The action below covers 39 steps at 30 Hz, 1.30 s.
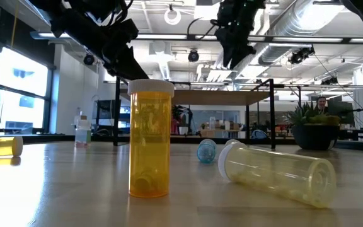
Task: Pick and place medicine bottles onto shelf by color
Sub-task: Put the middle transparent pill bottle on the shelf
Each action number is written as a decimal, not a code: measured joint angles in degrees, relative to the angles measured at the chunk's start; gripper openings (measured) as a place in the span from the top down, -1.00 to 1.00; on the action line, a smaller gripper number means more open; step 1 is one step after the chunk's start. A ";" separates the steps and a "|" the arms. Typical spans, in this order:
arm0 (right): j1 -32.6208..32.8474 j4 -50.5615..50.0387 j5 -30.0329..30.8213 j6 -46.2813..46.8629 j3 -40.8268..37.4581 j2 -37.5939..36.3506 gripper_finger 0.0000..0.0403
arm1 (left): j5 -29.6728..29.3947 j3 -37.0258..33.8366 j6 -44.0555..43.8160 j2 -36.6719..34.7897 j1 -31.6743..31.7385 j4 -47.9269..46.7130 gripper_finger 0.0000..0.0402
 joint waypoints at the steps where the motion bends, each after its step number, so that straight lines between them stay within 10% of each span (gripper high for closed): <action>1: 0.40 -0.52 0.02 -0.60 0.88 -0.01 0.16 | 0.00 0.00 -0.63 0.02 0.00 -0.71 0.20; 22: 12.98 -10.59 2.39 -6.87 3.61 -0.35 0.16 | -0.13 0.07 -14.97 -11.75 -4.37 -20.70 0.20; 39: 14.08 -10.18 2.15 -7.93 3.61 -0.35 0.16 | 1.74 0.04 -32.98 -17.27 -26.23 -40.62 0.20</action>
